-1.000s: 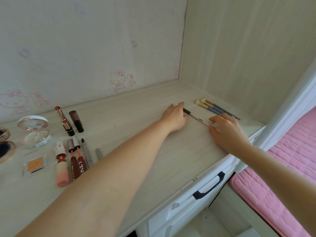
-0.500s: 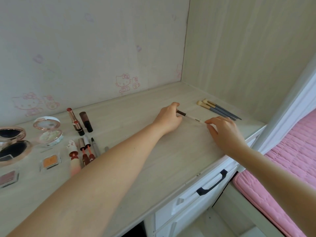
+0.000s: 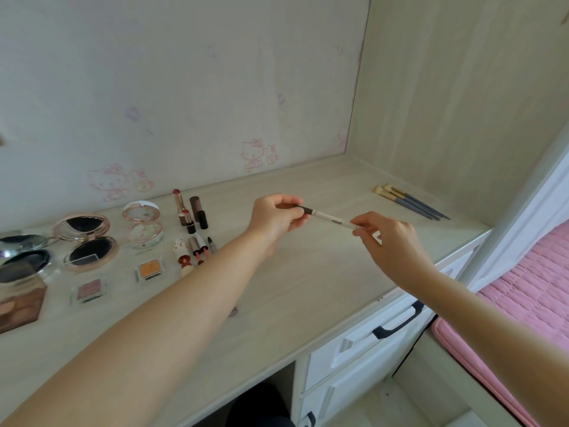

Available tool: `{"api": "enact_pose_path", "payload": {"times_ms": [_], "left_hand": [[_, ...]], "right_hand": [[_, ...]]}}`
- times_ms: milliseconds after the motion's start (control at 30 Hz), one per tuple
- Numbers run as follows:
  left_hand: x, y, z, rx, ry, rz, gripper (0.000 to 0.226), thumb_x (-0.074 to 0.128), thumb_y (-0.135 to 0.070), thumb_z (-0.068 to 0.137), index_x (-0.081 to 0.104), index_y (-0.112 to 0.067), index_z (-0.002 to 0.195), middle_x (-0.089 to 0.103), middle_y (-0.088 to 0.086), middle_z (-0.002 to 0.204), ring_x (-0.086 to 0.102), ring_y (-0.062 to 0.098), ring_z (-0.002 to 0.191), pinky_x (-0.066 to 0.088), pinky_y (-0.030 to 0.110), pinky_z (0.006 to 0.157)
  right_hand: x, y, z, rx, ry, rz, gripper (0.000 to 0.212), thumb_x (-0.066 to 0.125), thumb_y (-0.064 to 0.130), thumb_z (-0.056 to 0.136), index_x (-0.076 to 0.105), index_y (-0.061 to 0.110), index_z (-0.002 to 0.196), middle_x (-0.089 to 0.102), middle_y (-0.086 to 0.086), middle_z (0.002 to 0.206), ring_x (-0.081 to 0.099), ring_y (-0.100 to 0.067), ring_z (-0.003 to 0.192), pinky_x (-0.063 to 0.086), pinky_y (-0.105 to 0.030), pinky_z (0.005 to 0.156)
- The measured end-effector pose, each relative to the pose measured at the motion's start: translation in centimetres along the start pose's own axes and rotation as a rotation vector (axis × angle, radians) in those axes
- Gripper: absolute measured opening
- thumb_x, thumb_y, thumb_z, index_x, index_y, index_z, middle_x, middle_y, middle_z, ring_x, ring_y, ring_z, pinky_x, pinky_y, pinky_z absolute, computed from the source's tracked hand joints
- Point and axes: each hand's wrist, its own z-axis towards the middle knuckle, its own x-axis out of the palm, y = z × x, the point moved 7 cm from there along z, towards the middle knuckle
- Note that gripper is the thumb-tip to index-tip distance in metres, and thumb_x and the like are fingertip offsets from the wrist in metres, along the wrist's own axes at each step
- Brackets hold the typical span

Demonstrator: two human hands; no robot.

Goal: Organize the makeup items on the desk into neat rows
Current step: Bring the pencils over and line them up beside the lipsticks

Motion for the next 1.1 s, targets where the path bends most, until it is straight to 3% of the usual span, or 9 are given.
{"api": "enact_pose_path", "payload": {"times_ms": [167,333,500,633,800,967,1033,1100], "left_hand": [[-3.7,-0.6,-2.7,-0.085,-0.038,-0.178,0.017,0.056,0.017,0.084,0.061,0.002,0.09,0.061,0.019,0.091,0.067,0.03,0.08,0.06,0.029,0.071],[-7.0,-1.6,-5.2,-0.095,-0.067,-0.39,0.016,0.052,0.014,0.088,0.057,0.002,0.097,0.061,0.017,0.084,0.071,0.028,0.077,0.06,0.034,0.075],[-9.9,-2.4,-7.8,-0.063,-0.107,-0.563,0.009,0.055,0.007,0.09,0.06,0.0,0.088,0.066,0.011,0.079,0.071,0.017,0.072,0.059,0.026,0.07],[-11.7,-3.4,-9.8,-0.028,-0.07,-0.524,0.01,0.056,0.002,0.091,0.063,-0.003,0.097,0.067,0.009,0.088,0.07,0.013,0.079,0.058,0.022,0.072],[-14.4,-4.3,-12.1,0.026,-0.075,-0.469,0.016,0.059,-0.001,0.09,0.063,-0.004,0.105,0.069,0.006,0.088,0.067,0.016,0.087,0.058,0.028,0.079],[-16.7,-4.2,-14.1,0.048,-0.092,-0.418,0.016,0.06,-0.002,0.09,0.065,-0.004,0.105,0.069,0.007,0.091,0.067,0.02,0.089,0.058,0.033,0.078],[-17.8,-4.1,-14.7,0.061,-0.121,-0.429,0.019,0.059,-0.002,0.09,0.065,-0.004,0.107,0.069,0.007,0.094,0.068,0.02,0.088,0.058,0.034,0.081],[-18.9,-3.8,-15.4,0.06,-0.147,-0.426,0.021,0.058,-0.002,0.091,0.063,-0.002,0.111,0.069,0.007,0.093,0.068,0.019,0.085,0.059,0.034,0.078]], "right_hand": [[0.7,3.9,-1.1,-0.028,0.015,0.081,0.016,0.058,0.017,0.093,0.067,0.018,0.106,0.071,0.009,0.084,0.064,-0.01,0.08,0.055,-0.031,0.07],[2.1,8.1,-2.5,-0.011,0.135,0.197,0.015,0.058,0.016,0.093,0.067,0.022,0.104,0.07,0.017,0.08,0.063,0.002,0.078,0.052,-0.018,0.07],[3.7,12.5,-3.8,0.049,0.198,0.391,0.013,0.061,0.017,0.091,0.065,0.025,0.1,0.072,0.015,0.078,0.066,0.001,0.076,0.055,-0.025,0.072],[4.7,15.9,-4.3,0.09,0.223,0.577,0.009,0.063,0.017,0.09,0.06,0.023,0.096,0.074,0.008,0.077,0.068,-0.005,0.073,0.057,-0.029,0.072],[6.2,19.1,-4.8,0.119,0.231,0.729,0.009,0.064,0.015,0.089,0.059,0.022,0.091,0.075,0.006,0.076,0.069,-0.01,0.07,0.056,-0.038,0.075],[8.0,21.8,-5.8,0.176,0.261,0.889,0.003,0.06,0.011,0.092,0.059,0.013,0.094,0.075,0.001,0.076,0.068,-0.013,0.066,0.05,-0.031,0.057],[9.0,22.8,-6.1,0.185,0.298,0.929,0.003,0.06,0.01,0.092,0.059,0.012,0.094,0.075,-0.001,0.078,0.068,-0.015,0.068,0.049,-0.023,0.056],[10.2,23.7,-6.5,0.201,0.344,0.953,0.006,0.06,0.01,0.092,0.059,0.008,0.097,0.075,-0.003,0.078,0.068,-0.016,0.068,0.054,-0.027,0.062]]}}
